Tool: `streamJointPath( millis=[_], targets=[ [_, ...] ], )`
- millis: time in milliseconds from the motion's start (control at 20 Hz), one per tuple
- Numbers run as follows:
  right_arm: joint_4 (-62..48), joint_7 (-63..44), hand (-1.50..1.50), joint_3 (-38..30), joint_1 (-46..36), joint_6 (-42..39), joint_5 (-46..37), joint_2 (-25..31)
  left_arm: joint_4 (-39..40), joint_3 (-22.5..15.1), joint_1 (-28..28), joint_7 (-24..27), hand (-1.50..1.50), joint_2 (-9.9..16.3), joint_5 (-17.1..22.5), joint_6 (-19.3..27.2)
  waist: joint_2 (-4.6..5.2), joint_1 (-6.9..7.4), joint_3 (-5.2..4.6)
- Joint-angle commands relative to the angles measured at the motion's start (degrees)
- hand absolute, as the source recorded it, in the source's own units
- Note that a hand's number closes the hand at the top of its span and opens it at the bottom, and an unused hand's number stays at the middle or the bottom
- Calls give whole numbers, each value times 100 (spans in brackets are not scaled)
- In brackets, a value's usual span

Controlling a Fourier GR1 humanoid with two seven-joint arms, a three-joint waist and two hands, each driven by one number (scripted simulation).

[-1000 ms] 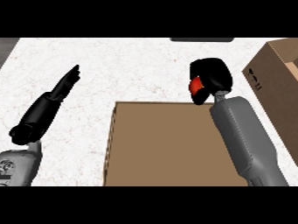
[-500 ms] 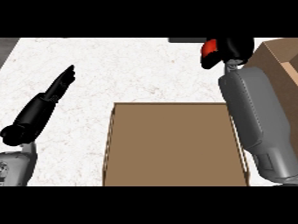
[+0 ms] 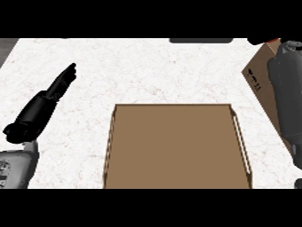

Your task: Pick the tomato from the tray and place it in the cardboard box

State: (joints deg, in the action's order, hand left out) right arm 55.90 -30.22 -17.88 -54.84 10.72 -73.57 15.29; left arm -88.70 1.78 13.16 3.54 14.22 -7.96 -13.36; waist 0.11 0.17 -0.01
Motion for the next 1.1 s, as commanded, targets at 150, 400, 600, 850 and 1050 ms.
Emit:
streamJointPath(
  millis=[150,400,600,850,1050],
  targets=[
    [-409,252,150,-519,232,64,285,996,-69,46,-144,131,0,-9,41,-91,-4,19,1],
    [-1305,655,150,-628,277,-745,428,1588,38,-177,-139,194,0,-230,-223,110,13,31,2],
    [-1958,814,150,-967,324,-1529,847,1850,-2,-80,-158,192,0,-173,-106,22,20,73,5],
    [-2476,1556,150,-1022,324,-2363,1078,2555,388,71,143,214,0,-98,-103,-11,30,19,2],
    [-2898,1458,150,-1016,660,-2456,1079,2477,-272,-53,-153,-108,0,-120,-24,-138,12,85,7]
  ],
)
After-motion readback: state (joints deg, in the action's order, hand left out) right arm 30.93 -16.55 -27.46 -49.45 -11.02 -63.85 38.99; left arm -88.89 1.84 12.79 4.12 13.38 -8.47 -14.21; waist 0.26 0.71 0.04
